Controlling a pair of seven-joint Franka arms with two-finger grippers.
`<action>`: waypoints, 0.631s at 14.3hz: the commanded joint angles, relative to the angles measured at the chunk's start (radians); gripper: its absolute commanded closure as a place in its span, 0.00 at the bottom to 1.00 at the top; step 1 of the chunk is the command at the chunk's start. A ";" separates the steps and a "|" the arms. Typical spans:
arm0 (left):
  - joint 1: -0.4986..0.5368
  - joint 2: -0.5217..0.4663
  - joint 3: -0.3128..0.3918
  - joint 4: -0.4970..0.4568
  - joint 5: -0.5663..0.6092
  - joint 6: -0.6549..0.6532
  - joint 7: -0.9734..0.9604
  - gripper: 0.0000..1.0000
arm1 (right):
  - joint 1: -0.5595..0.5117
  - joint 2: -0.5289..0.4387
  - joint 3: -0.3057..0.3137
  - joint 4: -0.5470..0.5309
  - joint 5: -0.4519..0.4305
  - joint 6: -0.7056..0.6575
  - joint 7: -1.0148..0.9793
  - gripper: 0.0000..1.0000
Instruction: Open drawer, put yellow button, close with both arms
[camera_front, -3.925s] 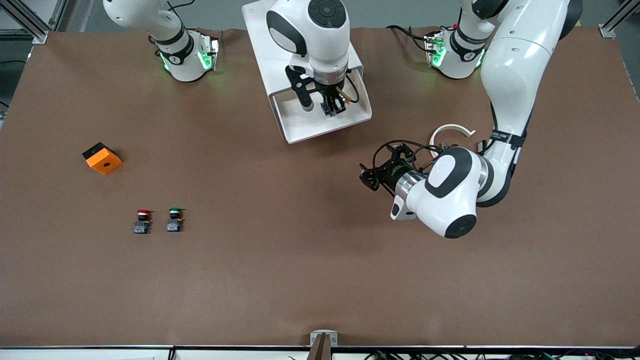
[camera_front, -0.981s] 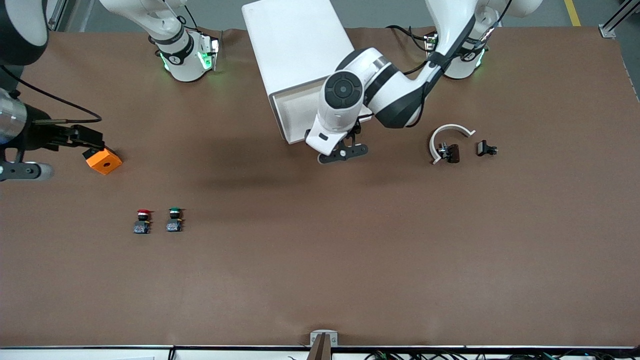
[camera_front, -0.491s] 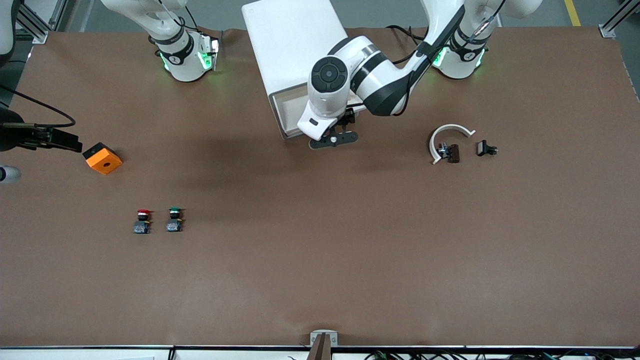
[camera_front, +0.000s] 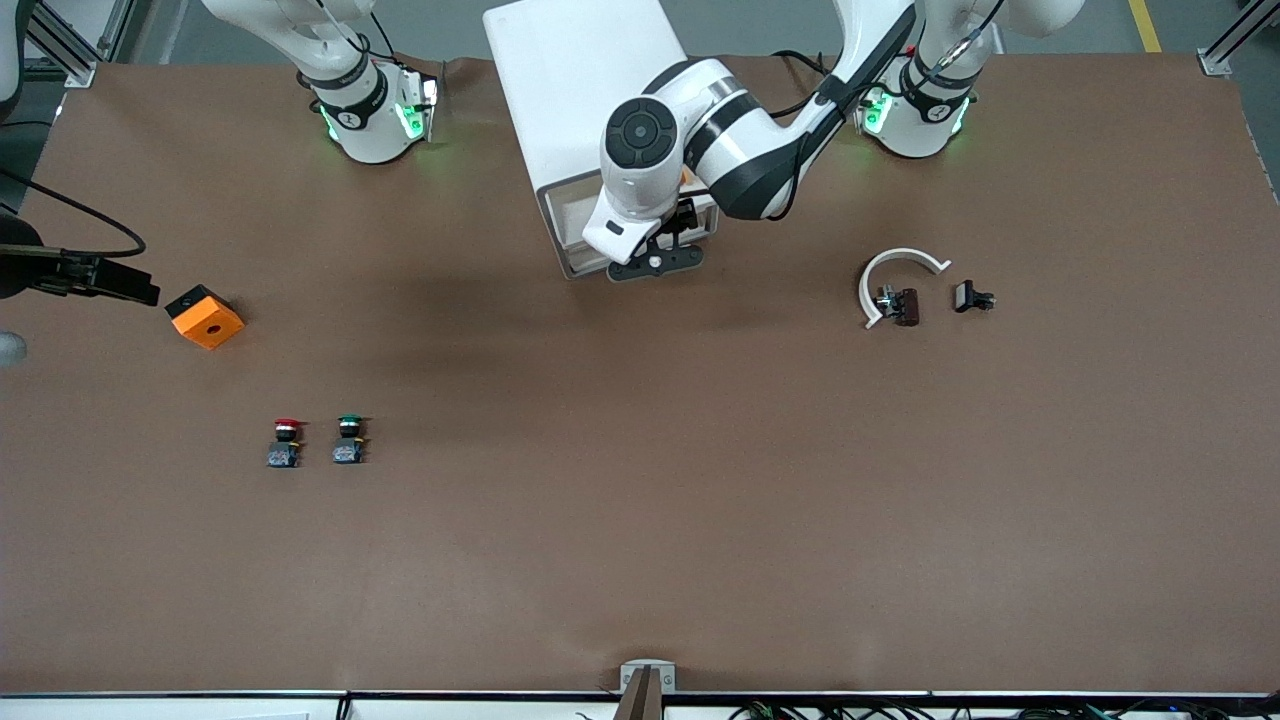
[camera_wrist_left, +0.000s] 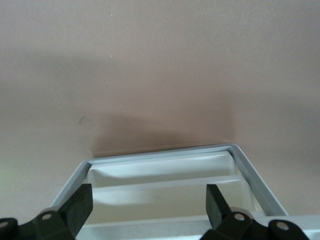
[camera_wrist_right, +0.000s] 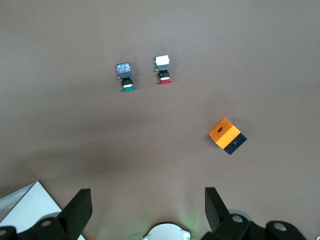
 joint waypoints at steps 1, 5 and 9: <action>-0.004 -0.016 -0.024 -0.020 -0.052 0.002 -0.046 0.00 | -0.036 -0.066 0.012 -0.010 0.007 -0.022 0.024 0.00; -0.002 -0.008 -0.024 -0.022 -0.133 0.001 -0.054 0.00 | -0.063 -0.094 0.010 -0.011 -0.005 -0.025 -0.028 0.00; 0.001 0.001 -0.024 -0.023 -0.214 0.001 -0.051 0.00 | -0.077 -0.130 0.012 -0.040 -0.004 -0.030 -0.065 0.00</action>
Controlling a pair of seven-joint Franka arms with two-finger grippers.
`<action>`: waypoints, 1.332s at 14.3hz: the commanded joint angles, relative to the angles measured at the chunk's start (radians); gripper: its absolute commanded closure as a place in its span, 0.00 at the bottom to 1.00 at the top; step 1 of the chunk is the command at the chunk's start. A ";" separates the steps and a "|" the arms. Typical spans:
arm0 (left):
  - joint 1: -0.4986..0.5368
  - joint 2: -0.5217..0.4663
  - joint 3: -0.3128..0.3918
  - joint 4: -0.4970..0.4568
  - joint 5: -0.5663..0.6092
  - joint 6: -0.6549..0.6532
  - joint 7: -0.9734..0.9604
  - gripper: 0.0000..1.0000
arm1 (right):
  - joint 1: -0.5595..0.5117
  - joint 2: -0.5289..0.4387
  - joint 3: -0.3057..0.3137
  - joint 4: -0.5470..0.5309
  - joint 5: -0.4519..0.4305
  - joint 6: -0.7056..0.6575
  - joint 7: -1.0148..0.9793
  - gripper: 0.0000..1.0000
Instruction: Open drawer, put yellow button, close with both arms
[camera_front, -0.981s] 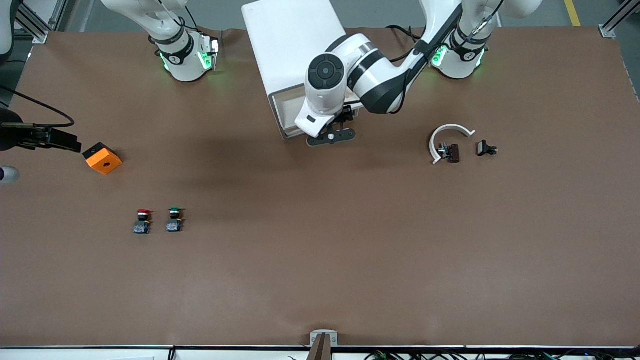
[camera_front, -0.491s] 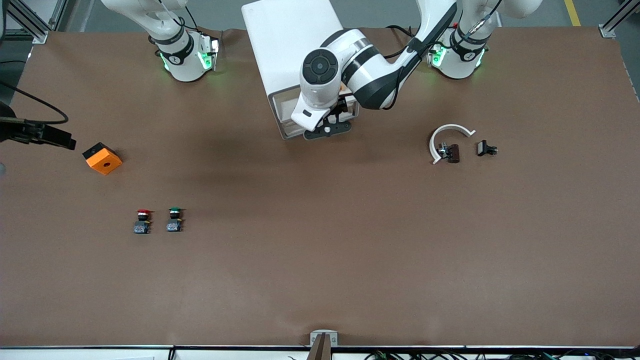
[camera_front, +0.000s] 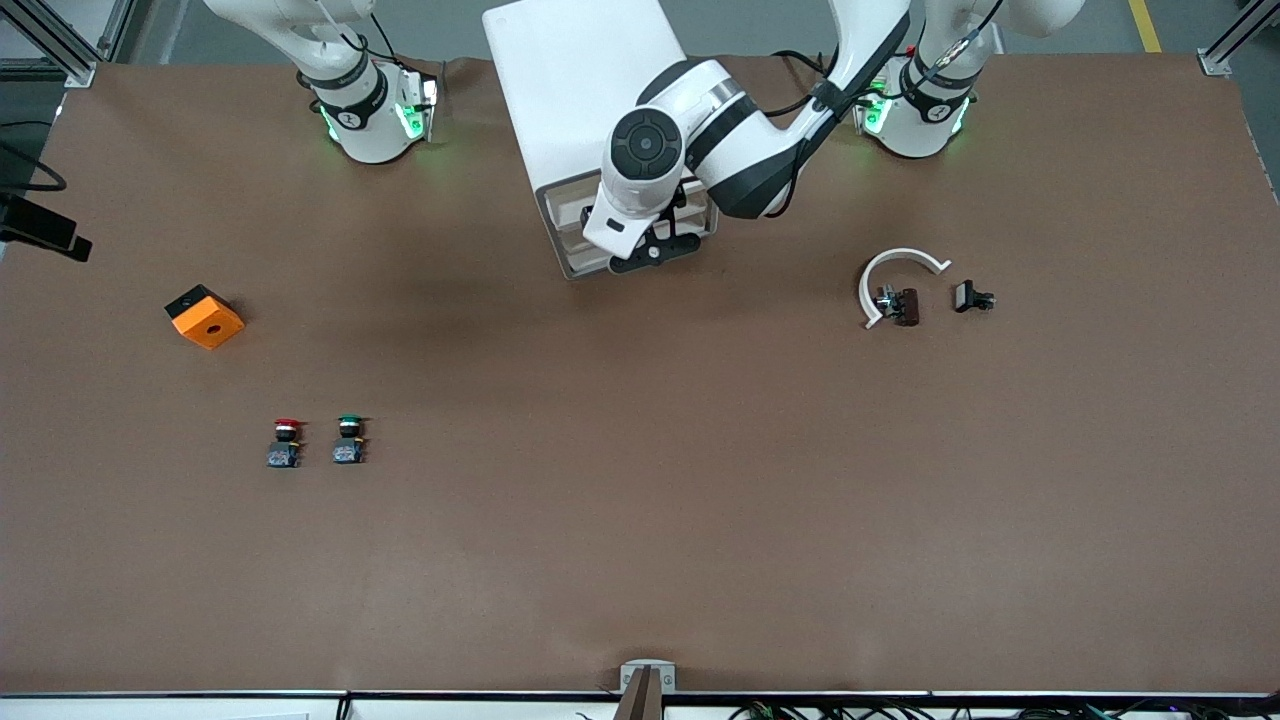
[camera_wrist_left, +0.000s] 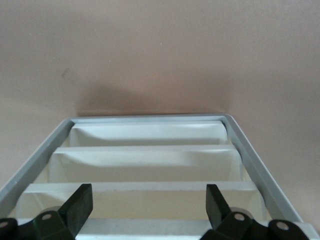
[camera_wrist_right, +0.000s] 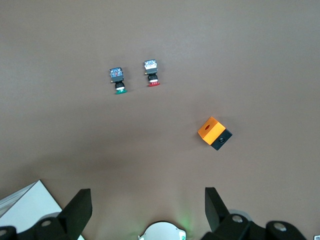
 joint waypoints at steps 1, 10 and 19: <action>-0.003 0.003 -0.012 -0.003 -0.073 0.001 -0.011 0.00 | -0.011 -0.070 0.015 -0.083 -0.001 0.008 -0.010 0.00; 0.004 0.026 -0.014 -0.023 -0.155 0.001 -0.010 0.00 | -0.006 -0.351 0.015 -0.451 0.019 0.214 -0.010 0.00; 0.004 0.034 -0.012 -0.023 -0.201 0.001 -0.011 0.00 | 0.006 -0.354 0.021 -0.445 0.002 0.232 -0.083 0.00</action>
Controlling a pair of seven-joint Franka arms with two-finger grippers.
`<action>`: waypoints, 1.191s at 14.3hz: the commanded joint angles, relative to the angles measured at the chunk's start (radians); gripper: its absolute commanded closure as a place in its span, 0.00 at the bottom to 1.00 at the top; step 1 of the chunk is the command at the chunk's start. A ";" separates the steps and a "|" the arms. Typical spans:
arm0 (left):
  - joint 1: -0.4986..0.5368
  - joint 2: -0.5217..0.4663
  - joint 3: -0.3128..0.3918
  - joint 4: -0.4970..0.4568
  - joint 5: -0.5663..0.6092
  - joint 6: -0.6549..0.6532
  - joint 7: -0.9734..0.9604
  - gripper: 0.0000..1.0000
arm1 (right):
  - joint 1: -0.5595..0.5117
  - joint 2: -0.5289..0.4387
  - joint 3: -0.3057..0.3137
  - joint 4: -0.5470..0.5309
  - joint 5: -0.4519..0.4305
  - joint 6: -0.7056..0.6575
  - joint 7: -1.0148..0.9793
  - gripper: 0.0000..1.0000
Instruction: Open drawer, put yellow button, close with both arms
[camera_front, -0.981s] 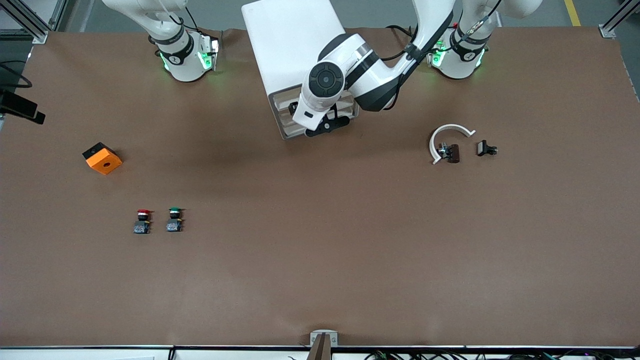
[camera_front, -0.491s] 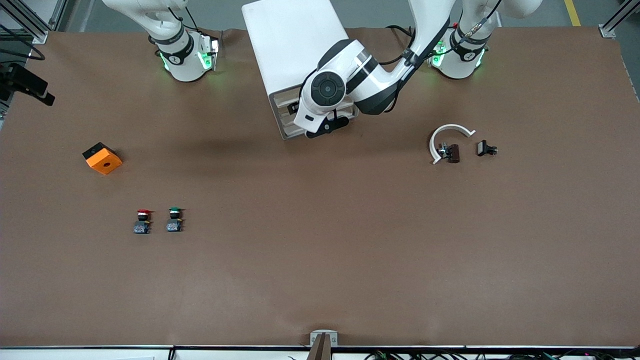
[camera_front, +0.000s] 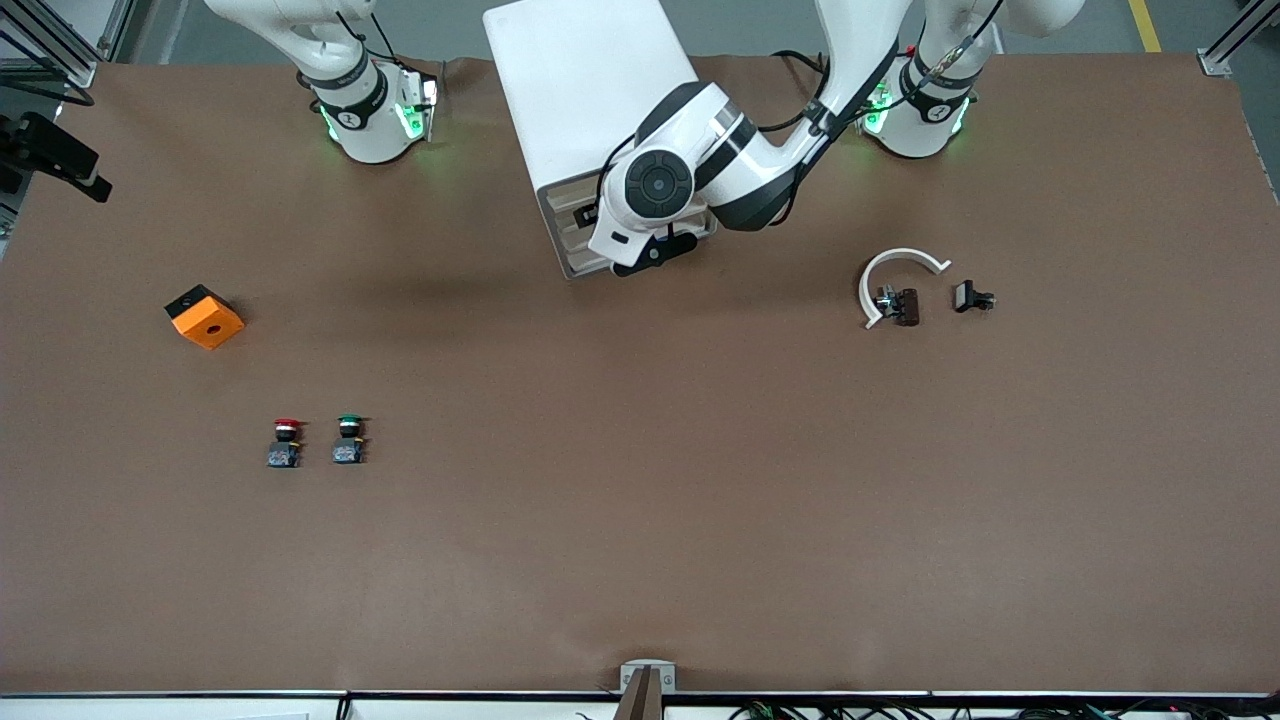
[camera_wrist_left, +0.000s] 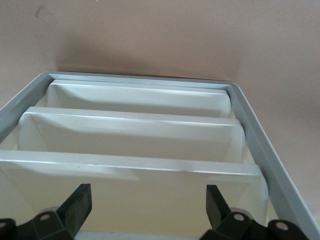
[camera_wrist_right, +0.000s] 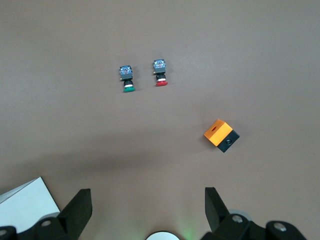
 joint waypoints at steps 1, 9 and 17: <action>0.002 -0.005 -0.012 -0.006 -0.031 0.002 -0.013 0.00 | 0.005 -0.013 0.002 -0.011 -0.010 0.023 -0.072 0.00; 0.006 -0.003 -0.012 -0.014 -0.074 0.002 -0.013 0.00 | -0.016 -0.013 -0.005 -0.012 -0.005 0.042 -0.061 0.00; 0.028 -0.008 0.003 -0.012 -0.050 0.017 0.012 0.00 | -0.015 -0.017 -0.005 -0.018 0.005 0.031 -0.029 0.00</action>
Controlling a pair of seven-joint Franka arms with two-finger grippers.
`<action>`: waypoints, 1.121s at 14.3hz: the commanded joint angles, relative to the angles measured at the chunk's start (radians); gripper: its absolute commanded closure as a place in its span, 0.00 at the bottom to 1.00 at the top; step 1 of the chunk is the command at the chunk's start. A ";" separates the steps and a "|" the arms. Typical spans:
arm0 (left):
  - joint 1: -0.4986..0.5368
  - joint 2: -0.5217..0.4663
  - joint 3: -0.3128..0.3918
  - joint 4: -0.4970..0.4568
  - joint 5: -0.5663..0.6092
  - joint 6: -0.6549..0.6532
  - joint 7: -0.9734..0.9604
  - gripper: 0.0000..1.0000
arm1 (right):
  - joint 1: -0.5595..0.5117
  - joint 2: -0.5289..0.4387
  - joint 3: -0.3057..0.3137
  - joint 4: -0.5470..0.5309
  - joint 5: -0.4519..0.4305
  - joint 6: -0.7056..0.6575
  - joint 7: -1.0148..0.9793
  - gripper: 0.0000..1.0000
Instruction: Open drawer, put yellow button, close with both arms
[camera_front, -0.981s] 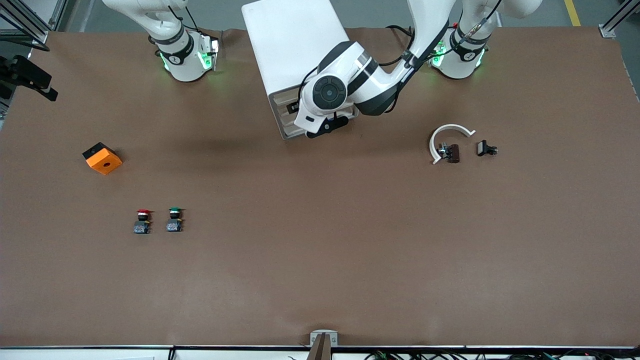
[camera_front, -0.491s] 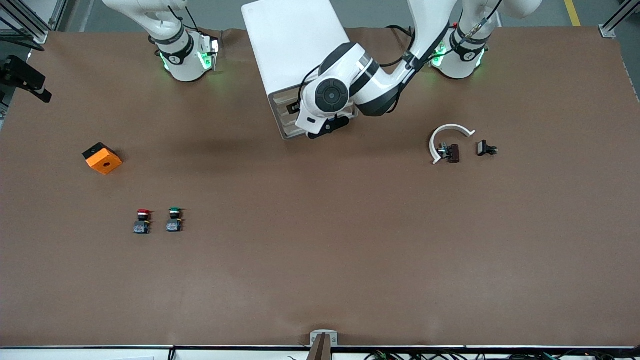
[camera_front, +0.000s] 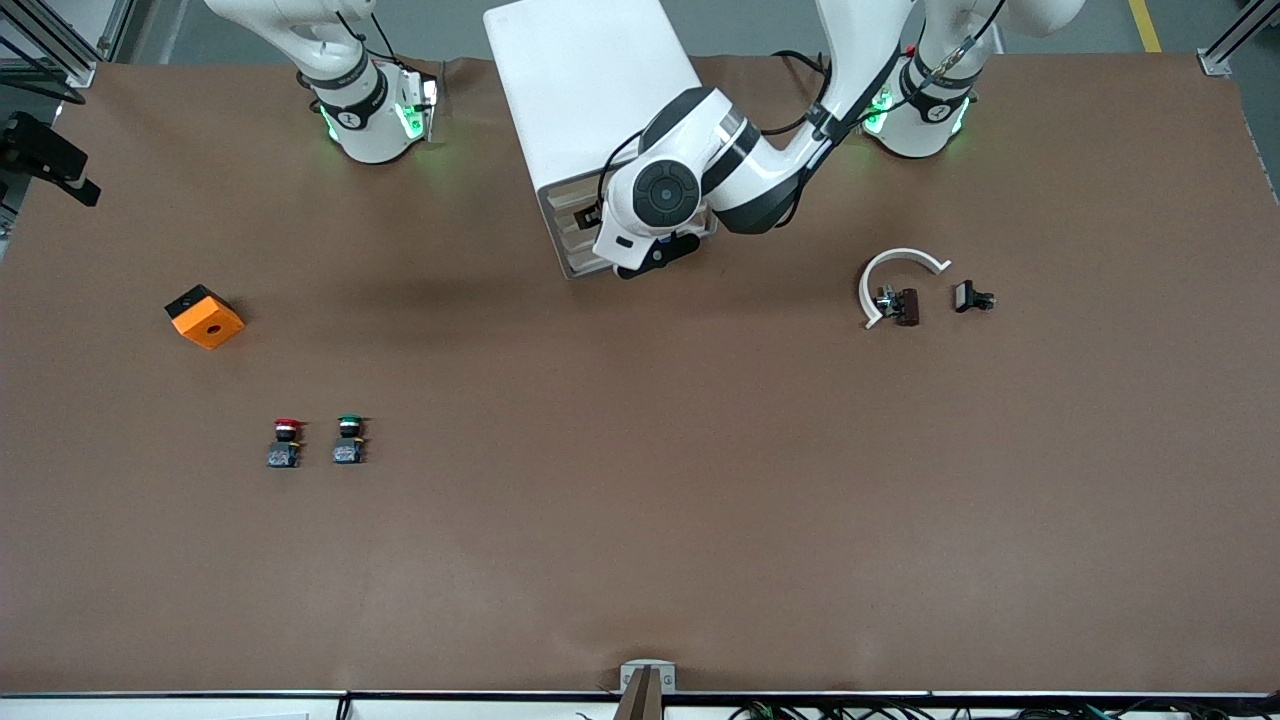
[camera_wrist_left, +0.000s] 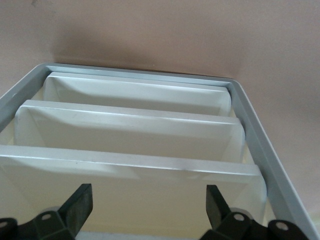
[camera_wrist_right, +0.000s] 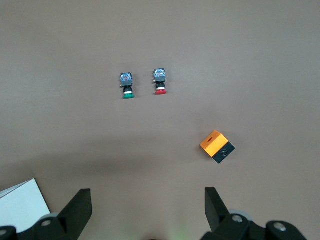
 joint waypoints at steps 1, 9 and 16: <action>0.031 -0.009 -0.001 0.002 0.025 0.028 0.013 0.00 | -0.012 -0.017 0.008 -0.018 0.011 -0.001 0.020 0.00; 0.110 -0.021 0.001 0.010 0.144 0.123 0.009 0.00 | -0.013 -0.016 0.007 -0.018 0.023 0.002 -0.003 0.00; 0.226 -0.072 0.001 0.025 0.373 -0.015 0.069 0.00 | -0.021 -0.014 -0.015 -0.018 0.032 0.002 -0.047 0.00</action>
